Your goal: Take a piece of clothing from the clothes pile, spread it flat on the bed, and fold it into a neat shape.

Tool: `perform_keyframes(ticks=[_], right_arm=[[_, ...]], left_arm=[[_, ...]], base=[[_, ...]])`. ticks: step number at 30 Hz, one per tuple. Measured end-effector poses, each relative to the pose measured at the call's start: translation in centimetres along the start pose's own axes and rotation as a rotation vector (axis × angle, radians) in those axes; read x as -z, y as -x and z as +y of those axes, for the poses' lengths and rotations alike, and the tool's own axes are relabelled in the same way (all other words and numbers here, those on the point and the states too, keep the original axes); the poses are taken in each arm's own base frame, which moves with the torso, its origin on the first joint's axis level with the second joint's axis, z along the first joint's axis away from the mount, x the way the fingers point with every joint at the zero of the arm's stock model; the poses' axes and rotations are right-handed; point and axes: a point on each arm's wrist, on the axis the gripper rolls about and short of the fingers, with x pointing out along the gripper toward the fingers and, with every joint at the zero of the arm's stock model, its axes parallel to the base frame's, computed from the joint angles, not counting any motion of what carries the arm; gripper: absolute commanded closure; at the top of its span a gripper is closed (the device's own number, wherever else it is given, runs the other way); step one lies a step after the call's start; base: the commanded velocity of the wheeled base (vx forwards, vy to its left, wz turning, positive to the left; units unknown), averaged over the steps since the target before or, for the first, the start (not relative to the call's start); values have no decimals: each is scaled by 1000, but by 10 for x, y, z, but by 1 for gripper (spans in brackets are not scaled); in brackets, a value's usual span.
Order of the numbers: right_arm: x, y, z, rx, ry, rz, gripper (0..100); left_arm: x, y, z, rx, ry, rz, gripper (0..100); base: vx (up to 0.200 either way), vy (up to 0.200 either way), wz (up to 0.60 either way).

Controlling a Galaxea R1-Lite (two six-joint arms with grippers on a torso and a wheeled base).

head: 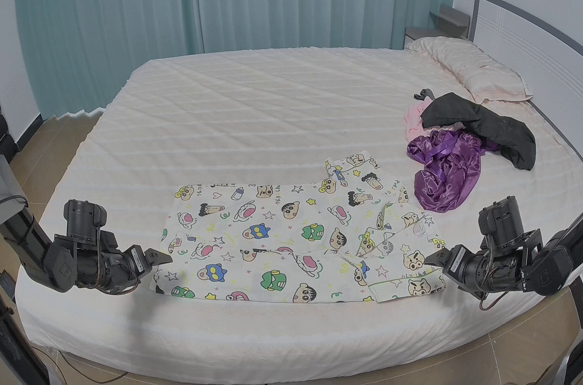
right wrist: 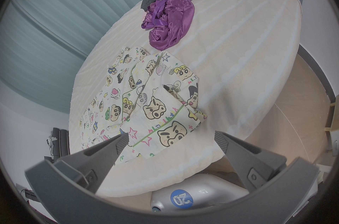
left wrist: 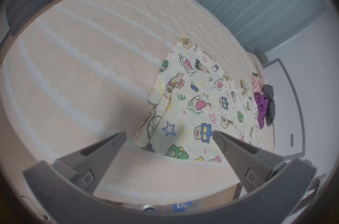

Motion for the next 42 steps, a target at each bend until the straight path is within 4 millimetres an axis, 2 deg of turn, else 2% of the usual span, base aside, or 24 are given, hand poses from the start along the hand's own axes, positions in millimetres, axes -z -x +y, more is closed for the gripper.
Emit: perform_keyframes(ticks=[11, 24, 37, 42], right_arm=[[1, 1, 0, 2, -2, -5, 0], [0, 8, -1, -23, 10, -3, 0], [-1, 16, -3, -140, 25, -35, 0], [5, 20, -10, -173, 28, -35, 0]], left_arm=[[-2, -9, 4, -57, -77, -14, 0], [-2, -16, 11, -79, -62, 0, 0], [-4, -15, 13, -21, -49, 29, 0], [-2, -15, 13, 21, -115, 52, 0]], base=[[0, 0, 0], [0, 0, 0], [0, 0, 0], [0, 0, 0]])
